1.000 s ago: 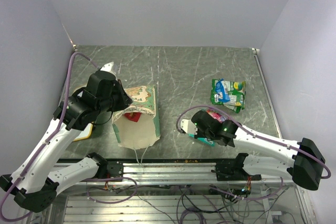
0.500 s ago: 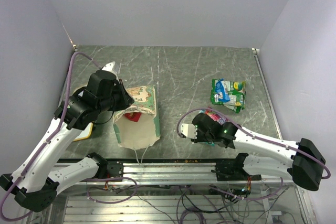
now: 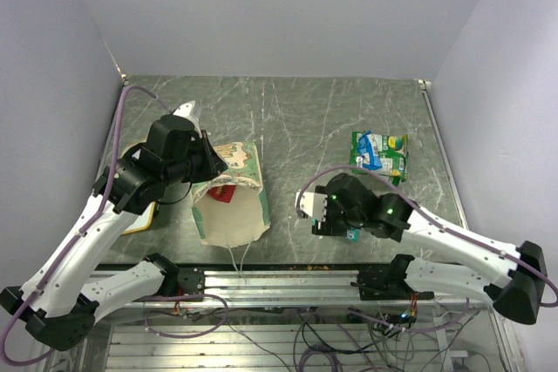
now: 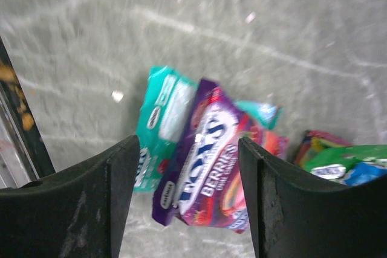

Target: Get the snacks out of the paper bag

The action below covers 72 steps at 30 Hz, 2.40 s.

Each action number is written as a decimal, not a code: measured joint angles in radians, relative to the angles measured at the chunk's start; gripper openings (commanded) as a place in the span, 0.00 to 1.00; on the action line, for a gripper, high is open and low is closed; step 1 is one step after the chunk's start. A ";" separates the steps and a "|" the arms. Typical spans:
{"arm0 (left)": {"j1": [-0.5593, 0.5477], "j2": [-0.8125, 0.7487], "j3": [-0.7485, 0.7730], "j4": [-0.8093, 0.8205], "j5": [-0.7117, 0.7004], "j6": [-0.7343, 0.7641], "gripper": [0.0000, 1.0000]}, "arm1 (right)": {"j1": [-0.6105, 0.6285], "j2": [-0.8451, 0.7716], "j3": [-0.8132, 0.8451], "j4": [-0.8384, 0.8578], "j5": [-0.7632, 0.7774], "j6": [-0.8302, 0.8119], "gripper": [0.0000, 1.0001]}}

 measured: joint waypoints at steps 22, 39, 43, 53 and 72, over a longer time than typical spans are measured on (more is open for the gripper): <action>0.000 0.111 -0.018 0.142 0.179 0.083 0.07 | 0.304 0.246 0.036 0.734 -0.006 0.234 0.38; 0.000 0.116 -0.072 0.291 0.243 0.115 0.07 | 0.291 0.848 -0.088 1.614 0.224 0.179 0.38; 0.000 0.109 -0.071 0.294 0.257 0.120 0.07 | 0.271 0.927 -0.056 1.707 0.233 0.201 0.44; 0.000 0.111 -0.031 0.288 0.296 0.134 0.07 | 0.254 1.027 -0.002 1.842 0.251 0.269 0.60; 0.000 0.074 -0.132 0.239 0.285 0.139 0.07 | 0.189 0.901 -0.070 1.804 0.118 0.393 0.68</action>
